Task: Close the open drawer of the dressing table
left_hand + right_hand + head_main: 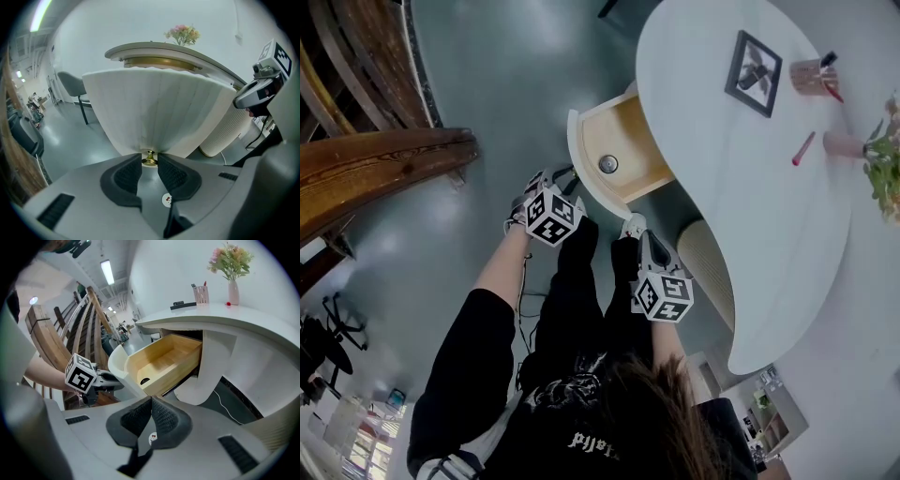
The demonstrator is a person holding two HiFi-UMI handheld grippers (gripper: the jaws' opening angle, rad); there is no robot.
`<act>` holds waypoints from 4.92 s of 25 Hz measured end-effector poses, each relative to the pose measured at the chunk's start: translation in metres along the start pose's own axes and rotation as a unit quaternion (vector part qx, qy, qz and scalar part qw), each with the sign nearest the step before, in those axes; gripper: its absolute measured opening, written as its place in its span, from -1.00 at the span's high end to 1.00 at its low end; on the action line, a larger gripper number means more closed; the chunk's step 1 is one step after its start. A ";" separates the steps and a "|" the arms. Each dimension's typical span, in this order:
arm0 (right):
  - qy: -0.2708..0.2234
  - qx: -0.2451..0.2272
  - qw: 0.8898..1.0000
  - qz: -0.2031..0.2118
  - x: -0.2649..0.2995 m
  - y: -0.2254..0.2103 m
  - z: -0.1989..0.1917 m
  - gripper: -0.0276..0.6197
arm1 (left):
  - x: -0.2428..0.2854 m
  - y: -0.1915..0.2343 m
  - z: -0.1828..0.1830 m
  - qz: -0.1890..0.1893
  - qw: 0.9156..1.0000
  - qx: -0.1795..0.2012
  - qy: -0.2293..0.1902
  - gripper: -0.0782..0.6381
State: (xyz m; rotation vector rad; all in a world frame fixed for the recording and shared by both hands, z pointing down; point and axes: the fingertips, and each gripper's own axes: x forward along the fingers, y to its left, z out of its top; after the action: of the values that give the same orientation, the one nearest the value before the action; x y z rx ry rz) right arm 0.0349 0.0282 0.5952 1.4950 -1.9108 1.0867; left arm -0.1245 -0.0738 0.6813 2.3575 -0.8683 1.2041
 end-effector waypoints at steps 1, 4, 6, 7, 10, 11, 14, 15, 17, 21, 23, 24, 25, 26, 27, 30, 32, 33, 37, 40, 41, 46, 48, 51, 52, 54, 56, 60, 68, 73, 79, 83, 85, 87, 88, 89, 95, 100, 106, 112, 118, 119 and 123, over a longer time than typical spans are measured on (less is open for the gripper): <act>-0.001 0.000 1.000 -0.001 -0.001 -0.001 0.000 0.83 | 0.001 0.000 0.001 0.000 1.000 0.000 0.000 0.45; -0.002 0.002 1.000 -0.002 -0.001 -0.006 0.000 0.83 | 0.004 -0.001 0.004 0.001 1.000 -0.001 -0.002 0.45; -0.002 0.004 1.000 -0.004 -0.002 -0.009 -0.001 0.83 | 0.006 -0.002 0.007 0.002 1.000 -0.001 -0.003 0.45; -0.002 0.005 1.000 -0.004 -0.002 -0.010 -0.001 0.83 | 0.007 -0.002 0.008 0.002 1.000 -0.002 -0.003 0.45; -0.002 0.005 1.000 -0.003 -0.004 -0.011 -0.002 0.83 | 0.008 -0.003 0.011 0.001 1.000 -0.002 -0.003 0.45; -0.002 0.006 1.000 -0.003 -0.004 -0.012 -0.002 0.83 | 0.009 -0.003 0.012 0.001 1.000 -0.002 -0.004 0.45; -0.001 0.009 1.000 -0.003 -0.004 -0.015 -0.003 0.83 | 0.012 -0.004 0.016 0.002 1.000 0.001 -0.005 0.45; -0.001 0.011 1.000 -0.004 -0.004 -0.016 -0.003 0.83 | 0.013 -0.004 0.018 0.003 1.000 0.003 -0.004 0.45; -0.001 0.013 1.000 -0.005 -0.004 -0.018 -0.003 0.83 | 0.015 -0.005 0.020 0.002 1.000 0.006 -0.003 0.45; -0.002 0.012 1.000 -0.005 -0.006 -0.021 -0.004 0.83 | 0.018 -0.006 0.024 0.000 1.000 0.001 -0.004 0.45; -0.001 0.013 1.000 -0.005 -0.007 -0.023 -0.004 0.83 | 0.019 -0.006 0.025 -0.001 1.000 0.000 -0.004 0.45; -0.001 0.014 1.000 -0.005 -0.007 -0.023 -0.005 0.83 | 0.020 -0.007 0.026 -0.002 1.000 -0.001 -0.004 0.45; 0.000 0.015 1.000 -0.004 -0.007 -0.024 -0.006 0.83 | 0.021 -0.007 0.027 -0.001 1.000 -0.002 -0.004 0.45; 0.000 0.015 1.000 -0.004 -0.007 -0.025 -0.006 0.83 | 0.021 -0.007 0.028 -0.001 1.000 -0.002 -0.005 0.45; -0.001 0.015 1.000 -0.004 -0.008 -0.026 -0.006 0.83 | 0.022 -0.007 0.029 -0.001 1.000 -0.003 -0.005 0.45; -0.003 0.015 1.000 -0.006 -0.009 -0.028 -0.005 0.83 | 0.024 -0.008 0.032 -0.002 1.000 -0.001 -0.007 0.45; -0.006 0.014 1.000 -0.007 -0.010 -0.029 -0.005 0.83 | 0.025 -0.008 0.033 0.001 1.000 0.003 -0.007 0.45; -0.007 0.014 1.000 -0.009 -0.011 -0.030 -0.005 0.83 | 0.025 -0.008 0.034 0.004 1.000 0.006 -0.007 0.45; -0.014 0.014 1.000 -0.014 -0.012 -0.033 -0.003 0.83 | 0.028 -0.009 0.038 0.008 1.000 0.001 -0.010 0.45; -0.018 0.013 1.000 -0.015 -0.012 -0.033 -0.001 0.83 | 0.031 -0.010 0.041 0.009 1.000 0.001 -0.010 0.45; -0.019 0.013 1.000 -0.015 -0.013 -0.033 -0.001 0.83 | 0.031 -0.010 0.042 0.009 1.000 0.001 -0.010 0.45; -0.015 0.010 1.000 -0.012 -0.013 -0.032 -0.001 0.83 | 0.035 -0.012 0.048 0.007 1.000 0.004 -0.011 0.45; -0.010 0.006 1.000 -0.014 -0.013 -0.032 -0.002 0.83 | 0.037 -0.012 0.050 0.008 1.000 0.006 -0.012 0.45; -0.006 0.001 1.000 -0.017 -0.012 -0.032 -0.001 0.83 | 0.039 -0.012 0.053 0.007 1.000 0.007 -0.013 0.45; -0.004 -0.001 1.000 -0.017 -0.012 -0.032 0.000 0.83 | 0.040 -0.012 0.054 0.007 1.000 0.006 -0.014 0.45; 0.001 -0.006 1.000 -0.016 -0.011 -0.030 0.001 0.83 | 0.042 -0.013 0.056 0.005 1.000 0.007 -0.014 0.45; 0.001 -0.010 1.000 -0.011 -0.009 -0.028 0.003 0.83 | 0.043 -0.013 0.058 0.004 1.000 0.008 -0.016 0.45; -0.004 -0.010 1.000 -0.005 -0.009 -0.024 0.009 0.83 | 0.046 -0.015 0.061 0.001 1.000 0.015 -0.017 0.45; -0.002 -0.011 1.000 0.003 -0.009 -0.021 0.011 0.83 | 0.049 -0.014 0.068 0.001 1.000 0.018 -0.015 0.45; -0.001 -0.011 1.000 0.004 -0.010 -0.022 0.012 0.83 | 0.050 -0.014 0.070 -0.001 1.000 0.021 -0.014 0.45; -0.003 -0.010 1.000 0.008 -0.008 -0.022 0.013 0.83 | 0.050 -0.014 0.071 -0.002 1.000 0.017 -0.011 0.45; 0.000 -0.007 1.000 0.010 -0.007 -0.024 0.012 0.83 | 0.051 -0.014 0.074 -0.002 1.000 0.018 -0.013 0.45; 0.003 -0.006 1.000 0.009 -0.006 -0.025 0.011 0.83 | 0.053 -0.015 0.077 -0.001 1.000 0.021 -0.015 0.45; 0.004 -0.006 1.000 0.009 -0.005 -0.026 0.010 0.83 | 0.055 -0.016 0.082 -0.002 1.000 0.022 -0.017 0.45; 0.005 -0.006 1.000 0.009 -0.005 -0.026 0.010 0.83 | 0.057 -0.016 0.084 -0.002 1.000 0.021 -0.018 0.45; 0.004 -0.005 1.000 0.008 -0.005 -0.027 0.011 0.83 | 0.058 -0.016 0.086 -0.002 1.000 0.020 -0.019 0.45; 0.002 -0.003 1.000 0.005 -0.005 -0.032 0.013 0.83 | 0.063 -0.017 0.095 -0.004 0.999 0.022 -0.025 0.45; 0.002 0.000 1.000 0.004 -0.005 -0.033 0.011 0.83 | 0.066 -0.018 0.099 -0.004 0.999 0.024 -0.027 0.45; 0.006 -0.006 1.000 0.010 -0.003 -0.031 0.008 0.83 | 0.069 -0.018 0.103 -0.001 0.999 0.025 -0.033 0.45; 0.011 -0.004 1.000 0.007 -0.002 -0.034 0.003 0.83 | 0.073 -0.019 0.108 -0.004 0.999 0.029 -0.041 0.45; 0.013 -0.006 1.000 0.007 -0.001 -0.036 0.001 0.83 | 0.077 -0.020 0.114 -0.005 0.998 0.030 -0.048 0.45; 0.013 -0.006 1.000 0.007 -0.001 -0.036 0.001 0.83 | 0.078 -0.020 0.115 -0.005 0.998 0.030 -0.049 0.45; 0.012 -0.005 1.000 0.009 0.001 -0.036 0.000 0.83 | 0.081 -0.021 0.121 -0.006 0.998 0.032 -0.055 0.45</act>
State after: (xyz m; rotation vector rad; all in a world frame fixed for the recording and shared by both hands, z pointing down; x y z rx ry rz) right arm 0.0688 0.0249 0.6067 1.4559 -1.9130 1.0963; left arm -0.0018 -0.1545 0.6778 2.4971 -0.8612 1.1235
